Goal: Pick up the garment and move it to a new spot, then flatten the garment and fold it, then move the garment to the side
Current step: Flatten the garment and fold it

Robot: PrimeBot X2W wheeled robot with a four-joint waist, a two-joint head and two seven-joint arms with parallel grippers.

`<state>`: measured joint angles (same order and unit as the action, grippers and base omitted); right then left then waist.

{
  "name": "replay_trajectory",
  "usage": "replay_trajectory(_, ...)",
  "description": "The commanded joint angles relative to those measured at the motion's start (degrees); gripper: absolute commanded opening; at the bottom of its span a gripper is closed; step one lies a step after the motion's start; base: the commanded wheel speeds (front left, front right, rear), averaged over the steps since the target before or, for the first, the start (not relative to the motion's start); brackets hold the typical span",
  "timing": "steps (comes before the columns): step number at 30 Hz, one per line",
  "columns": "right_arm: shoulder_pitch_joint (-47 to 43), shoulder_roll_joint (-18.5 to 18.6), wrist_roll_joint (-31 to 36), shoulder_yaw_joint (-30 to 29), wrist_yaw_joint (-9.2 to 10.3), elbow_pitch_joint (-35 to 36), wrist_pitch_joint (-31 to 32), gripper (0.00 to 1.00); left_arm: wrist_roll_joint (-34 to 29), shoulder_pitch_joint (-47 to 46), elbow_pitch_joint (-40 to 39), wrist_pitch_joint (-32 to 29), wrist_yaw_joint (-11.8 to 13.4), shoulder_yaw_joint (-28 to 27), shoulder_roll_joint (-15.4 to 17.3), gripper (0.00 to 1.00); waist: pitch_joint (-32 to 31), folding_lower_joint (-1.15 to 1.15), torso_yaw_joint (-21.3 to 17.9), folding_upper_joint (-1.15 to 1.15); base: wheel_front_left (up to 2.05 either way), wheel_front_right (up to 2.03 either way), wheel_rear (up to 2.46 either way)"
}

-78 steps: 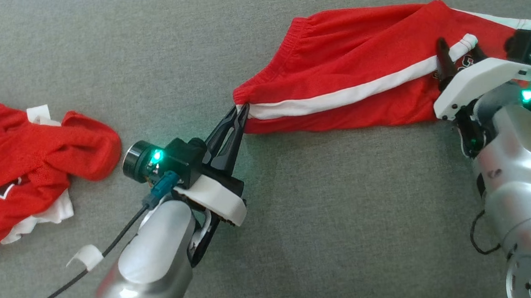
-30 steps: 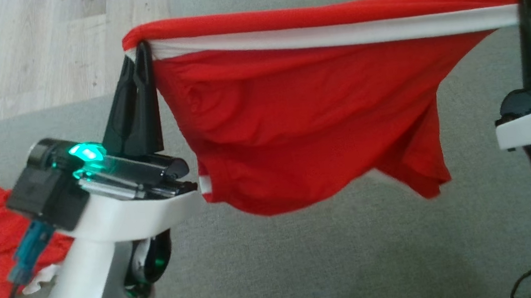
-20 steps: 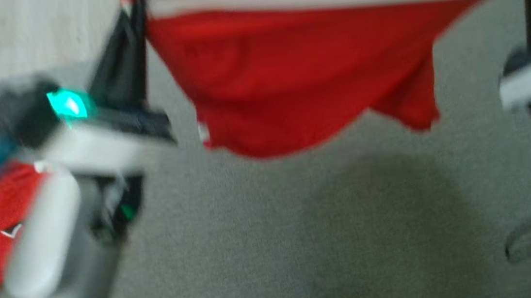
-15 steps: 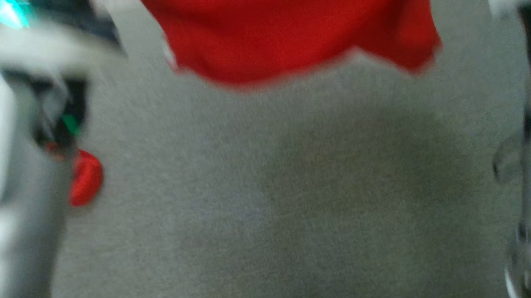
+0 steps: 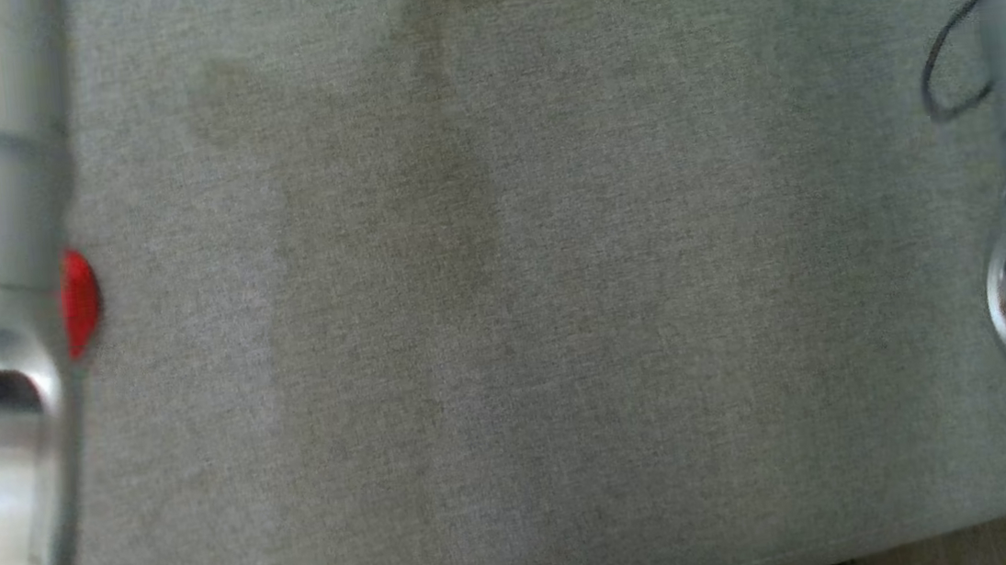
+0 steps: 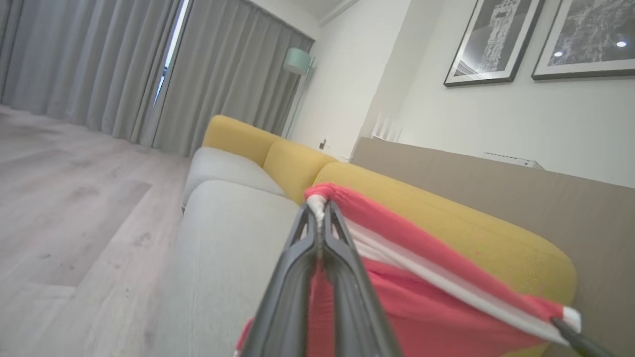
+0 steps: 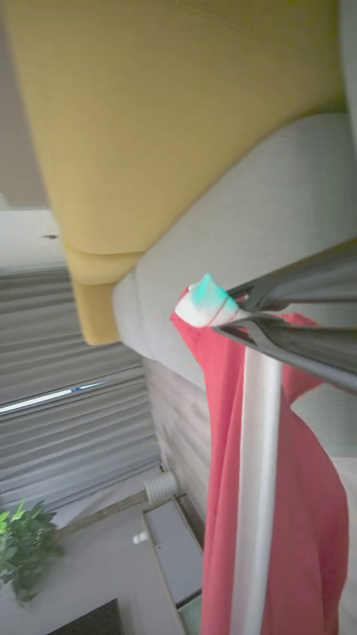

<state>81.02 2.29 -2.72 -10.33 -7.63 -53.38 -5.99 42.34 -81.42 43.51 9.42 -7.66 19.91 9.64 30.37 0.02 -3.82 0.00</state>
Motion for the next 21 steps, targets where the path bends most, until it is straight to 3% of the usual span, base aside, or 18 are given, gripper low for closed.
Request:
replay_trajectory(1,0.08,0.59,-0.33,-1.55,0.14,1.17,-0.65,0.00,0.98,-1.48,-1.39,1.25,0.21,-1.96,3.62,0.00,0.14,-0.02,0.16,0.00,0.00,0.00,0.00)
replay_trajectory(7,-3.97,0.59,4.24,-7.36,0.14,-11.72,-2.68,0.00,7.06,5.65,0.50,4.15,0.19,5.32,2.77,0.00,0.42,-0.02,1.53,0.00,0.00,0.00,0.00)
replay_trajectory(14,-8.79,1.51,10.21,-11.35,0.14,-16.95,-0.20,0.00,10.86,15.44,-3.13,5.46,0.18,13.36,5.26,0.00,-2.95,-0.02,3.57,0.00,0.00,0.00,0.00)
replay_trajectory(21,-14.82,4.20,13.54,-10.52,0.14,-18.97,4.82,0.00,5.84,27.80,-10.00,5.56,0.18,22.01,9.63,0.00,-8.82,-0.02,5.43,0.00,0.00,0.00,0.00)
